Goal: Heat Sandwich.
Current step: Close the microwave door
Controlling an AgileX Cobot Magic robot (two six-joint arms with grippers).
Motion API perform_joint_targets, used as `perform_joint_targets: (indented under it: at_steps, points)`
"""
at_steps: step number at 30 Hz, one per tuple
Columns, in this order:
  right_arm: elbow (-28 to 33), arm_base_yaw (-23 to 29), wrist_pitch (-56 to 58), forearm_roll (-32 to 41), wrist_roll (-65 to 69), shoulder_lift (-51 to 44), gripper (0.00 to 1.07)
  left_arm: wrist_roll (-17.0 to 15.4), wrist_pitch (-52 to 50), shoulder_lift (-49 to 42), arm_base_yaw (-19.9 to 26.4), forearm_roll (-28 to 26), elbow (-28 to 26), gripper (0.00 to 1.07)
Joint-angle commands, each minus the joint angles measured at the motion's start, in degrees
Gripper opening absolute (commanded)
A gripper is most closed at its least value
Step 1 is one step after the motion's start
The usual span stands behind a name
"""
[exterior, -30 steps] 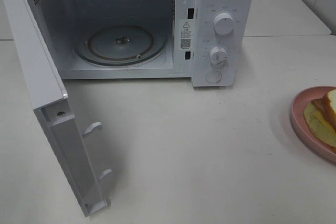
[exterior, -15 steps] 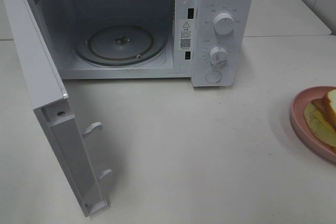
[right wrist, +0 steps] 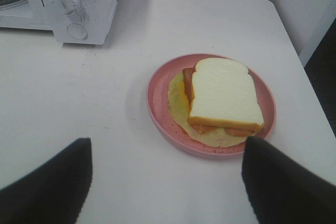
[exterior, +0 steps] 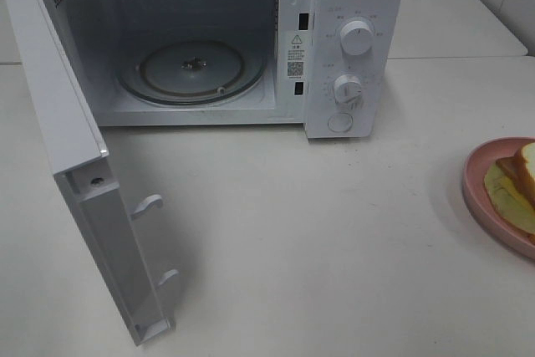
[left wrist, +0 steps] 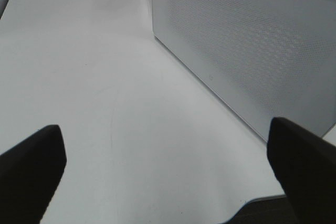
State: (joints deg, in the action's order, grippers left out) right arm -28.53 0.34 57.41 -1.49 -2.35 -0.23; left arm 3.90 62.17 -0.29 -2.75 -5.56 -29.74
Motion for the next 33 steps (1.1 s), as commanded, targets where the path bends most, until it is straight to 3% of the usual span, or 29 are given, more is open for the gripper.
perform_joint_targets:
  at_steps: [1, 14, 18, 22, 24, 25, 26, 27, 28, 29, 30, 33]
  points:
    - [0.06, -0.4, -0.46, -0.11, -0.06, -1.6, 0.76, -0.11, -0.8, -0.92, 0.11, 0.0, 0.06, 1.0]
    - [0.06, -0.4, -0.46, -0.11, -0.06, -1.6, 0.76, -0.74, -3.67, 2.58, 0.11, -0.23, -2.29, 0.97]
    - [0.06, -0.4, -0.46, 0.0, -0.23, -1.6, 0.76, -0.74, -7.68, 6.59, 0.11, -0.17, -2.23, 0.88]
    - [0.06, -0.4, -0.46, 0.0, -0.17, -1.6, 0.76, -0.74, -13.35, 11.92, 0.11, 0.0, -2.23, 0.61]
    - [0.06, -0.4, -0.46, 0.0, -0.17, -1.6, 0.76, -0.74, -15.53, 14.04, 0.11, 0.11, -2.18, 0.56]
    - [0.06, -0.4, -0.46, 0.0, -0.17, -1.6, 0.76, -0.74, -16.84, 15.24, 0.11, 0.11, -1.89, 0.42]
    - [0.06, -0.4, -0.46, 0.0, -0.17, -1.6, 0.76, -0.74, -17.76, 16.16, 0.11, 0.17, -1.6, 0.35]
    - [0.06, -0.4, -0.46, 0.0, -0.17, -1.6, 0.76, -0.74, -17.76, 16.16, 0.11, 0.17, -1.6, 0.35]
    - [0.06, -0.4, -0.46, 0.0, -0.17, -1.6, 0.76, -0.74, -18.79, 17.25, 0.11, 0.17, -1.09, 0.26]
    - [0.06, -0.4, -0.46, 0.0, -0.17, -1.6, 0.76, -0.74, -21.03, 19.25, 0.11, 0.17, 0.06, 0.07]
    - [0.06, -0.4, -0.46, 0.0, -0.17, -1.6, 0.76, -0.74, -22.29, 20.23, 0.11, 0.17, 0.86, 0.0]
    - [0.06, -0.4, -0.46, 0.0, -0.17, -1.6, 0.76, -0.63, -27.1, 22.57, 0.11, 0.23, 3.5, 0.0]
